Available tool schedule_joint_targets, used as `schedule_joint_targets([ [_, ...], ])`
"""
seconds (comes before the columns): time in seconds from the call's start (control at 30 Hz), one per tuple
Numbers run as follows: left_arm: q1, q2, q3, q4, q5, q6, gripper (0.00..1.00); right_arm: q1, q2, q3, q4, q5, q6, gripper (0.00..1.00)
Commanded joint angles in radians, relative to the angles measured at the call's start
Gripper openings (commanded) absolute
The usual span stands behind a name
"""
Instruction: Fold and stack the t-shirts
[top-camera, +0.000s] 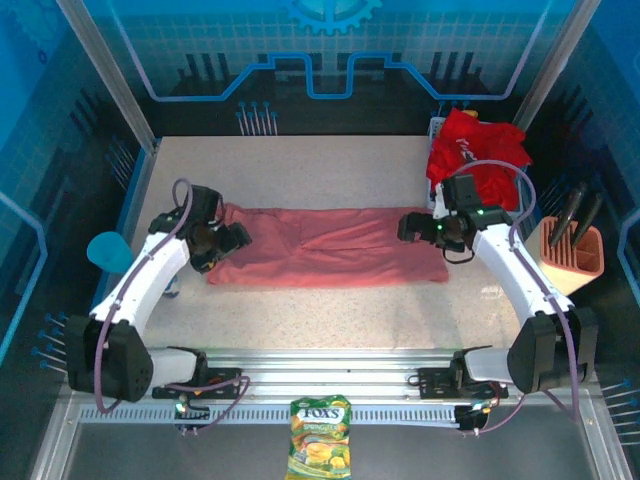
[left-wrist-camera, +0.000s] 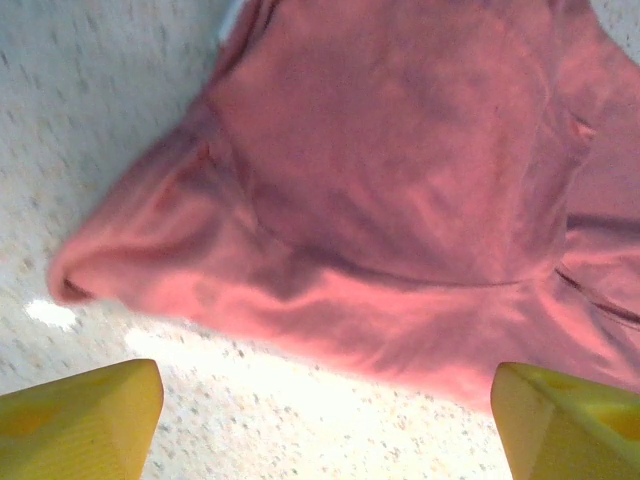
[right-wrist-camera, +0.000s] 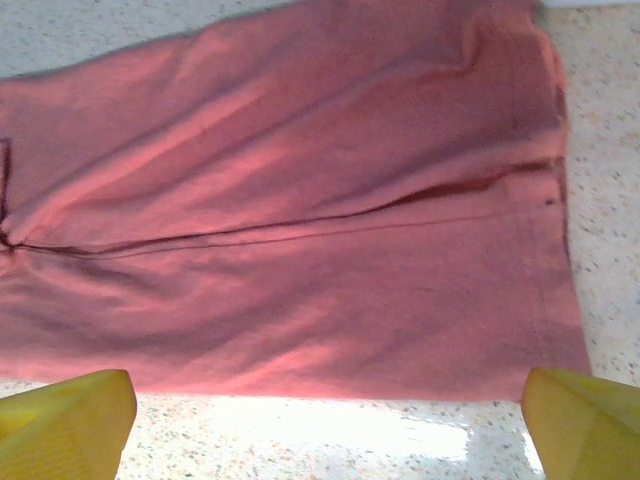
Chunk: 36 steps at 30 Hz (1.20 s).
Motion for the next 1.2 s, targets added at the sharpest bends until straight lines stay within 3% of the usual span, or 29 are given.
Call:
schedule_joint_targets([
  [0.0,-0.036,-0.071,-0.102,0.053,0.086,-0.14,0.85,0.032,0.034,0.033,-0.014,-0.004,0.007,1.0],
  [0.3,-0.083,0.058,-0.238,0.334,0.078,-0.268,0.84,0.074,0.175,0.088,0.05,-0.035,-0.033,1.0],
  [0.57,-0.08,0.265,-0.195,0.473,0.048,-0.229,0.85,0.093,0.489,0.225,0.125,-0.016,-0.063,1.0],
  [0.93,-0.007,0.464,-0.031,0.467,0.009,-0.155,0.84,0.069,0.693,0.381,0.077,0.064,-0.084,1.0],
  [1.03,0.008,0.525,0.039,0.456,0.01,-0.137,0.84,0.067,0.702,0.344,0.053,0.061,-0.058,1.0],
  [1.17,0.013,0.638,0.199,0.396,0.004,-0.1,0.84,0.072,0.653,0.225,0.069,-0.041,-0.002,1.0],
])
